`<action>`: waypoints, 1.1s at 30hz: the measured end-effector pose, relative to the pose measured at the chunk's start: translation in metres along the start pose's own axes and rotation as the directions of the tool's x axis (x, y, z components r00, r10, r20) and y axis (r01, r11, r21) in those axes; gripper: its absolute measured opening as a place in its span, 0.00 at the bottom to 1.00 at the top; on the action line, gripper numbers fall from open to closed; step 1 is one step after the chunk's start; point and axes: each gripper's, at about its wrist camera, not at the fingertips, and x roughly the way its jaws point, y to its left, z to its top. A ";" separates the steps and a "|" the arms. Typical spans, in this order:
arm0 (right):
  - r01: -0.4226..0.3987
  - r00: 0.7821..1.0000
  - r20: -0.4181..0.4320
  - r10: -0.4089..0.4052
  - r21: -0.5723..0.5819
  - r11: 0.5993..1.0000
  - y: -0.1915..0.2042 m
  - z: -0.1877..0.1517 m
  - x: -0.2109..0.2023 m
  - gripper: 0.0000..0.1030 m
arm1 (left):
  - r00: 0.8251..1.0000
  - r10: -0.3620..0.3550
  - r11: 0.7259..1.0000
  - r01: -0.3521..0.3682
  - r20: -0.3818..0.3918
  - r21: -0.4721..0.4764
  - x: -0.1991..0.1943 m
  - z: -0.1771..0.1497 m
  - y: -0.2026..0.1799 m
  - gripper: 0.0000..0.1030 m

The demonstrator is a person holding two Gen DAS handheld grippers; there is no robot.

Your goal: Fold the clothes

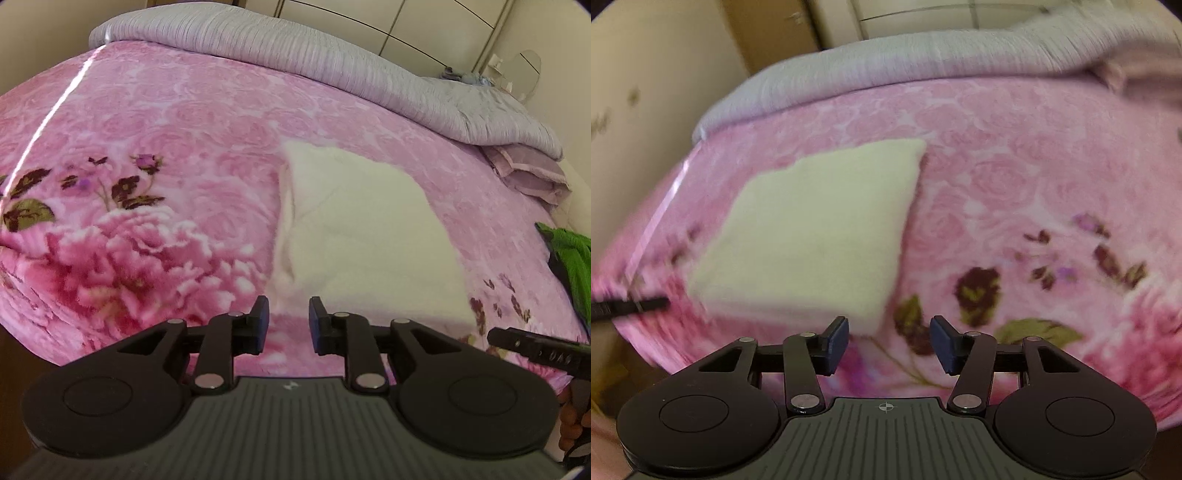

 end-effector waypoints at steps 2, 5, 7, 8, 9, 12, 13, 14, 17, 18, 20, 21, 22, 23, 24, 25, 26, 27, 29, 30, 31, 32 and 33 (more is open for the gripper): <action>0.012 1.000 0.022 -0.010 -0.099 0.995 0.008 -0.011 0.002 0.52 | 1.000 -0.019 1.000 0.019 0.013 0.010 0.001 0.000 -0.004 0.18; -0.021 1.000 0.013 0.022 -0.121 0.992 0.014 -0.019 0.011 0.50 | 0.998 -0.049 0.999 0.048 0.044 0.025 0.006 0.004 -0.011 0.18; -0.039 0.998 0.039 0.044 -0.130 0.991 0.018 -0.019 0.017 0.50 | 0.996 -0.065 0.997 0.063 0.067 0.039 0.012 0.009 -0.016 0.18; -0.035 0.998 0.045 0.041 -0.134 0.990 0.019 -0.018 0.022 0.49 | 0.994 -0.075 0.996 0.072 0.074 0.049 0.016 0.011 -0.020 0.18; -0.031 0.998 0.051 0.039 -0.137 0.990 0.021 -0.016 0.028 0.48 | 0.994 -0.084 0.995 0.080 0.076 0.057 0.022 0.014 -0.022 0.18; 0.026 0.997 0.083 -0.010 -0.198 0.980 0.027 -0.016 0.047 0.40 | 0.994 -0.094 0.994 0.089 0.063 0.071 0.042 0.018 -0.026 0.18; 0.045 0.995 0.098 -0.023 -0.229 0.972 0.031 -0.018 0.052 0.38 | 0.995 -0.086 0.994 0.083 0.053 0.070 0.048 0.018 -0.025 0.17; 0.058 0.993 0.114 -0.030 -0.247 0.967 0.033 -0.020 0.056 0.34 | 0.996 -0.083 0.994 0.080 0.042 0.070 0.054 0.018 -0.024 0.17; 0.061 0.985 0.168 -0.026 -0.207 0.976 0.029 -0.028 0.058 0.23 | 0.996 -0.083 0.994 0.081 0.019 0.072 0.066 0.014 -0.022 0.16; 0.075 0.985 0.170 -0.043 -0.190 0.979 0.026 -0.030 0.058 0.18 | 0.997 -0.076 0.994 0.074 0.014 0.084 0.070 0.012 -0.022 0.14; 0.111 0.984 0.157 -0.086 -0.162 0.981 0.021 -0.032 0.059 0.16 | 0.999 -0.040 0.992 0.039 0.007 0.119 0.076 0.010 -0.021 0.03; 0.132 0.983 0.145 -0.110 -0.149 0.980 0.019 -0.032 0.060 0.16 | 1.000 -0.030 0.991 0.029 0.004 0.128 0.078 0.008 -0.021 0.03; 0.148 0.982 0.135 -0.129 -0.140 0.979 0.017 -0.032 0.060 0.16 | 0.999 -0.038 0.992 0.037 0.000 0.120 0.080 0.008 -0.019 0.03; 0.153 0.982 0.129 -0.135 -0.137 0.979 0.016 -0.033 0.061 0.16 | 0.999 -0.043 0.993 0.043 -0.003 0.114 0.081 0.008 -0.017 0.03; 0.156 0.982 0.124 -0.139 -0.134 0.979 0.015 -0.033 0.062 0.16 | 0.999 -0.042 0.992 0.042 -0.003 0.117 0.081 0.007 -0.017 0.03; 0.154 0.983 0.122 -0.138 -0.131 0.979 0.014 -0.033 0.062 0.16 | 0.999 -0.039 0.991 0.039 -0.002 0.128 0.081 0.007 -0.018 0.03; 0.153 0.983 0.119 -0.138 -0.132 0.979 0.014 -0.033 0.063 0.16 | 0.999 -0.036 0.990 0.036 -0.001 0.137 0.081 0.006 -0.019 0.03; 0.152 0.984 0.116 -0.137 -0.133 0.979 0.013 -0.034 0.063 0.16 | 0.999 -0.036 0.990 0.036 0.000 0.140 0.082 0.005 -0.019 0.03; 0.136 0.986 0.109 -0.122 -0.132 0.982 0.013 -0.032 0.057 0.16 | 0.999 -0.039 0.990 0.038 0.003 0.132 0.081 0.005 -0.018 0.03; 0.123 0.988 0.116 -0.107 -0.138 0.983 0.014 -0.031 0.050 0.16 | 0.999 -0.041 0.992 0.040 0.004 0.122 0.078 0.006 -0.017 0.03; 0.114 0.988 0.123 -0.096 -0.145 0.983 0.015 -0.031 0.043 0.16 | 0.999 -0.042 0.993 0.042 0.005 0.114 0.075 0.007 -0.017 0.02; 0.116 0.986 0.135 -0.095 -0.156 0.981 0.018 -0.032 0.037 0.16 | 0.999 -0.047 0.993 0.046 0.011 0.111 0.070 0.008 -0.017 0.03; 0.114 0.985 0.146 -0.090 -0.170 0.979 0.021 -0.032 0.033 0.16 | 0.999 -0.050 0.992 0.048 0.017 0.114 0.067 0.009 -0.018 0.03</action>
